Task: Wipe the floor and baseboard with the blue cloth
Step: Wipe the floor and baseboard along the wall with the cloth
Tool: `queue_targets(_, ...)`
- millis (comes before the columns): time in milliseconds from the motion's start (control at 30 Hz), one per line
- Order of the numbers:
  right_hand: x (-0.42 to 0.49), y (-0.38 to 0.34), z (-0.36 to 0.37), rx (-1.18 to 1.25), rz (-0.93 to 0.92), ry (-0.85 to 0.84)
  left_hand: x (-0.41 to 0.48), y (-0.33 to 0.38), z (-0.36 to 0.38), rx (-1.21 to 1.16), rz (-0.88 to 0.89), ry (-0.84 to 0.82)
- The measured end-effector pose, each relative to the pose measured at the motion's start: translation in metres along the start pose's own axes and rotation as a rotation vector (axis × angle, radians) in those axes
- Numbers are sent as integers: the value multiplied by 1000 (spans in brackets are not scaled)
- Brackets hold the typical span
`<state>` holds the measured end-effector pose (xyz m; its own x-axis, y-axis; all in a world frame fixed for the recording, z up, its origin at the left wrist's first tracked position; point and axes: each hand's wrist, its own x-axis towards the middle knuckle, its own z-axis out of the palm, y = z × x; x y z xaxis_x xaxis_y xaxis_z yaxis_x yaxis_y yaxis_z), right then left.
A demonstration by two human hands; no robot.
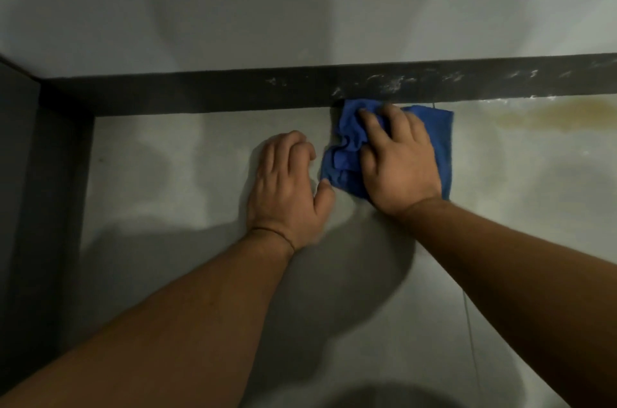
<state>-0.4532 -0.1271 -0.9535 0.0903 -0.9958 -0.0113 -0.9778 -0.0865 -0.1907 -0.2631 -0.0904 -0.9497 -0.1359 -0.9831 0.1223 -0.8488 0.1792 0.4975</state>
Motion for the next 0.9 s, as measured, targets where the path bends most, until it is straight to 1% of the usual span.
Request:
queue_targets(67,4,-3,-1,-41,95,-33,1,1,0,7,4,-8)
queue_targets(100,8,-10,-1,-41,98,-42,1,1,0,11,3,-14)
queue_targets(133,12,-17,-2,-29,72,-47,1,0,1,15,2,-19)
queue_targets(267,22,-33,-2,-3,-131,-79,2,-2,2,31,-14,-47)
queue_targets(400,13,-11,-2,2,-195,-100,2,1,0,89,-12,-100)
queue_targets(533,-2,23,-2,-27,-72,-100,3,-1,0,185,26,-135)
queue_targets(667,-15,40,-3,-37,25,-143,4,-2,2,236,25,-175)
queue_targets(733,-34,42,-3,-44,23,-164,4,-2,3,247,18,-179)
queue_targets(800,-56,48,-4,-36,-21,-187,4,-4,4,252,18,-175)
queue_targets(900,-78,72,-10,-22,-38,-199,3,-6,7,264,28,-160)
